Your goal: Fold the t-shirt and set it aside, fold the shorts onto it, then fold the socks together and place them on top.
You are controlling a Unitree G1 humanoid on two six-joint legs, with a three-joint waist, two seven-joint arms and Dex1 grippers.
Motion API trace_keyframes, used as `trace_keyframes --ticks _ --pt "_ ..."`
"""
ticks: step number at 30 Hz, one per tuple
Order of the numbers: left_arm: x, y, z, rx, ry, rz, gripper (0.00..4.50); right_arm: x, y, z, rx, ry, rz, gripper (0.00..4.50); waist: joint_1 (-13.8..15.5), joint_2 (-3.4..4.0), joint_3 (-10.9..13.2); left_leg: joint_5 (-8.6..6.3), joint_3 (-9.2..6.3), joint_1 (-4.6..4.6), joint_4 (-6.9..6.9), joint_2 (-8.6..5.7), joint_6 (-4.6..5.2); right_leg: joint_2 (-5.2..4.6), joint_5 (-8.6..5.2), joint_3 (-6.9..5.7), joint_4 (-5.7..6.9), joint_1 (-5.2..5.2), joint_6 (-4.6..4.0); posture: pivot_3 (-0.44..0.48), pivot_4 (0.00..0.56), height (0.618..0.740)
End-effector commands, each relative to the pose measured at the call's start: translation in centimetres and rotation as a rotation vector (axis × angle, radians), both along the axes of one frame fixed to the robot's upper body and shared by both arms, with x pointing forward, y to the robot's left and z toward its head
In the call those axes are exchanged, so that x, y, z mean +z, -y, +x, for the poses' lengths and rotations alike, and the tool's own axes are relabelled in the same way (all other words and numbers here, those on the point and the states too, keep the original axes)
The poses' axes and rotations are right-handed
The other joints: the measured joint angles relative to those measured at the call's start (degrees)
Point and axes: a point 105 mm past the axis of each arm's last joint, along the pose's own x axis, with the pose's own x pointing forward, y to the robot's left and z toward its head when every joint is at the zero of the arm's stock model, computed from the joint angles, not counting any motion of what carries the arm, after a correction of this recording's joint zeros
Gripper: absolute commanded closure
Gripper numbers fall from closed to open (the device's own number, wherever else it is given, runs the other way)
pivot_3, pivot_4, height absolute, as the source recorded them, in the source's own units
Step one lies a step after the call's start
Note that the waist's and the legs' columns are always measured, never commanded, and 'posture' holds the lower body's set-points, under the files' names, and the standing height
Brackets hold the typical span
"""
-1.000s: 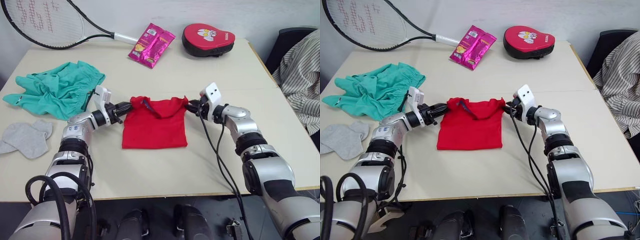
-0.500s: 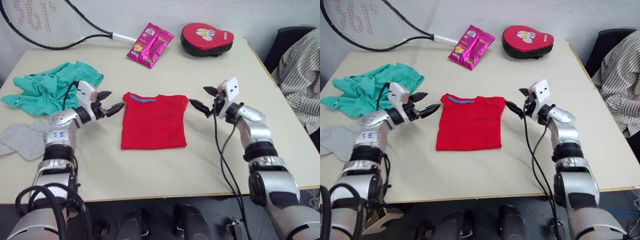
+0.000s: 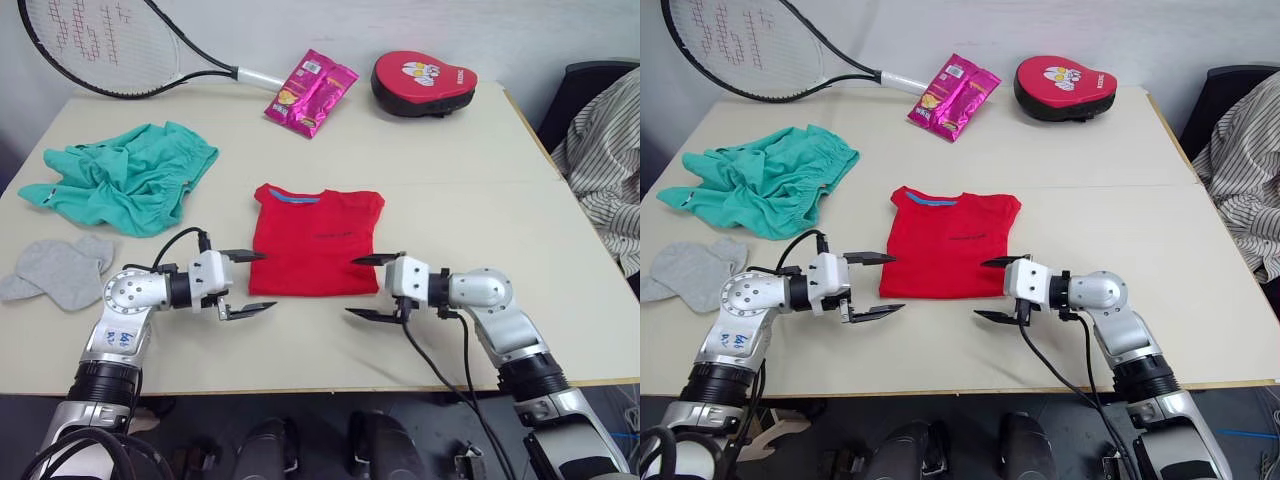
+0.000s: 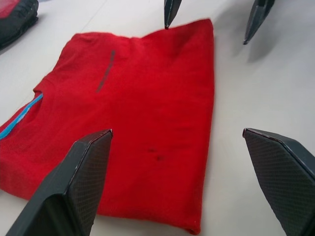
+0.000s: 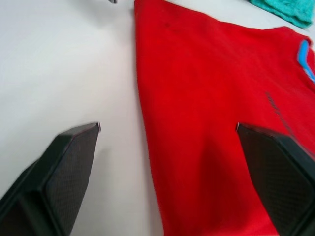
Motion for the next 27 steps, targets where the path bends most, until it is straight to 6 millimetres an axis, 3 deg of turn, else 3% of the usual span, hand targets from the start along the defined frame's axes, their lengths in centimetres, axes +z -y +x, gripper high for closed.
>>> trace_keyframes --ticks 1,6,11,17,27 --pt "-0.7 -0.3 0.7 0.020 0.025 0.047 0.00 0.4 0.0 0.9 -0.017 0.081 -0.012 1.18 0.0 0.00 0.0 0.00 0.00 0.01 0.02 0.01 0.00 0.01 0.00 0.00 0.00 0.01 0.00 0.000 0.150 0.740" --pt "-2.0 -0.7 2.0 0.096 -0.002 0.085 1.14 -1.1 0.7 1.2 -0.037 0.072 -0.061 2.87 0.2 -0.05 0.0 0.02 -0.01 0.05 0.13 0.03 0.04 0.01 0.00 -0.03 0.02 0.11 0.00 0.000 0.150 0.740" --pt "-2.4 -0.2 0.8 0.034 -0.065 0.076 2.63 -1.7 0.7 0.8 -0.037 0.039 -0.065 4.50 0.2 -0.06 -0.1 0.02 -0.05 0.12 0.24 0.03 0.06 -0.03 0.00 -0.01 0.15 0.17 0.00 0.000 0.150 0.740" --pt "-2.1 -0.8 -1.7 -0.017 -0.076 0.091 4.45 -1.9 0.3 -2.3 0.038 -0.011 -0.049 4.50 0.1 -0.05 -0.1 -0.03 -0.06 0.10 0.21 0.08 0.04 -0.02 -0.02 -0.03 0.27 0.17 -0.03 0.000 0.150 0.740" --pt "-2.2 -0.9 -7.8 0.007 -0.136 0.069 4.45 -2.0 0.3 -8.0 0.077 -0.101 -0.026 4.50 0.2 -0.05 -0.1 -0.20 -0.11 0.11 0.07 0.13 0.00 -0.07 -0.05 -0.01 -0.12 0.16 -0.07 0.000 0.150 0.740"
